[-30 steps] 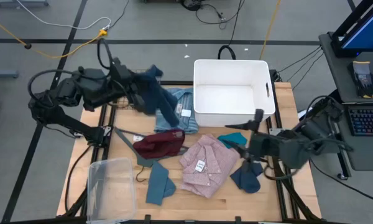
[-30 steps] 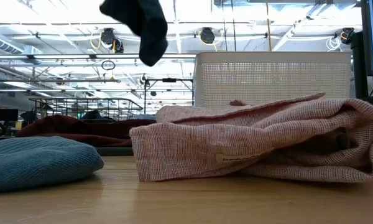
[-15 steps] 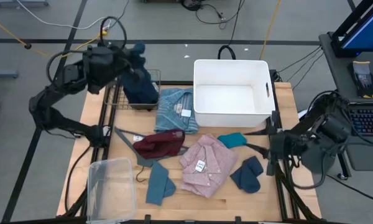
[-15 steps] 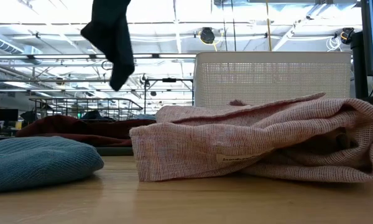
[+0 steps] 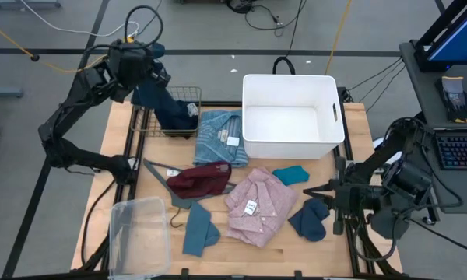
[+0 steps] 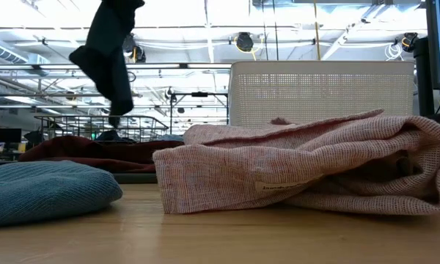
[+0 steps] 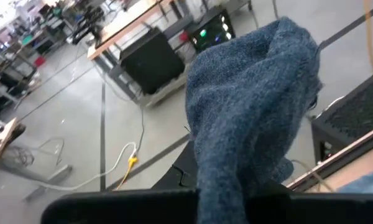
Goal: Pick & Place Cloths
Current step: Put the gray shorts into the gold wire basket
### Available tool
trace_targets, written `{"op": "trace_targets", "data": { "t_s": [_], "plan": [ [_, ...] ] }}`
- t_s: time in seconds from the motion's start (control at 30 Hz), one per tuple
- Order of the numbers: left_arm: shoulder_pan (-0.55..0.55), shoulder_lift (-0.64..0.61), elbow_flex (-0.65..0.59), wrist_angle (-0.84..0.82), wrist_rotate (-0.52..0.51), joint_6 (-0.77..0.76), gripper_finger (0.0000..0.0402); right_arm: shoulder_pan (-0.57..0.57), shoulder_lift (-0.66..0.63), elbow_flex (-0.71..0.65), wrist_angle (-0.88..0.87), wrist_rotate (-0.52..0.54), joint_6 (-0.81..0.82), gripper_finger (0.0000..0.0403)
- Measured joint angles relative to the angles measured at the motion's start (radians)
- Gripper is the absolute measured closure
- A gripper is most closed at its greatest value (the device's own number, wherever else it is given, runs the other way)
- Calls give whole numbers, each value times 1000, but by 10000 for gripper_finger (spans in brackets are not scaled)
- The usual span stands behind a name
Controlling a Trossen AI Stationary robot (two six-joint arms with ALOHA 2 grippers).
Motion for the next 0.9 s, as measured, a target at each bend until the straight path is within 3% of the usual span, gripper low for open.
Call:
{"op": "trace_targets", "data": {
  "t_s": [0.5, 0.9],
  "plan": [
    [186, 1, -208, 72, 77, 6, 390, 9, 0, -16, 10, -2, 71, 402],
    [283, 1, -421, 114, 222, -12, 390, 8, 0, -16, 24, 0, 71, 402]
  ]
}}
